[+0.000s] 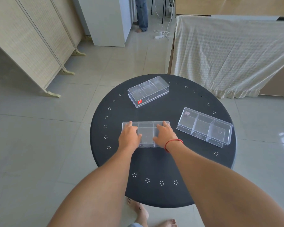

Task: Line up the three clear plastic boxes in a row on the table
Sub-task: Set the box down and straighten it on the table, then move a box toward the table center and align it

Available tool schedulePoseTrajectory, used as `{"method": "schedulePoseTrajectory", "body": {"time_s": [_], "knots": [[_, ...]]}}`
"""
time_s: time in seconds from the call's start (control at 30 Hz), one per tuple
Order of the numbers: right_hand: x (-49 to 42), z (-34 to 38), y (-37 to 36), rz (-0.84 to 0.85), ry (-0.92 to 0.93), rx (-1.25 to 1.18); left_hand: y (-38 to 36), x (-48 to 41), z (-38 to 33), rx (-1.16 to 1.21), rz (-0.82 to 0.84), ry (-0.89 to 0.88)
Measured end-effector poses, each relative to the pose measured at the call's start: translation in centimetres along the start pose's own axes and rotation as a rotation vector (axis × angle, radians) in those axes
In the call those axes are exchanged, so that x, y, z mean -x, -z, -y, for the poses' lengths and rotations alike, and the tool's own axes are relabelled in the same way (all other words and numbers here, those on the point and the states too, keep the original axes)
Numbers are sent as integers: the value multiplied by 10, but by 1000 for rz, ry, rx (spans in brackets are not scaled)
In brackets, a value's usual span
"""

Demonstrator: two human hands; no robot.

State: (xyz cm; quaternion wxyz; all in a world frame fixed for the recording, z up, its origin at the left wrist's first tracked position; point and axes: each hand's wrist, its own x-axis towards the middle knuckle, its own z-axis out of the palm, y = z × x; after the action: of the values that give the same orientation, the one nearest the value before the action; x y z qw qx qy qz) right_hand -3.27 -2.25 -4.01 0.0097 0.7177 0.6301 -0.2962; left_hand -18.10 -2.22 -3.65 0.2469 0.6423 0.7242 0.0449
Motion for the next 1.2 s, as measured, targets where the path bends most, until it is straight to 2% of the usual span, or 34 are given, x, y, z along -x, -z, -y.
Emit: {"method": "schedulePoseTrajectory", "body": {"time_s": [0.2,0.37,0.53,0.93,1.03,1.13,1.2], "knots": [[-8,1,7,22,9,-18,-3,-6,-6,-1,5,-43],[-17,4,20,-35,-3,144,15,-25,-16,-12,11,23],[-41,15,45,-82,6,28,39,-59,-26,64,-34,64],[-147,39,78,-95,-33,-67,41,-166,-36,1,-18,-243],[-159,41,81,-162,-39,-133,36,-172,-35,-10,38,-264],[-162,46,84,-235,-31,-149,36,-170,-36,19,22,-276],[-169,48,82,-205,-12,-105,41,-175,-34,46,5,-247]]}}
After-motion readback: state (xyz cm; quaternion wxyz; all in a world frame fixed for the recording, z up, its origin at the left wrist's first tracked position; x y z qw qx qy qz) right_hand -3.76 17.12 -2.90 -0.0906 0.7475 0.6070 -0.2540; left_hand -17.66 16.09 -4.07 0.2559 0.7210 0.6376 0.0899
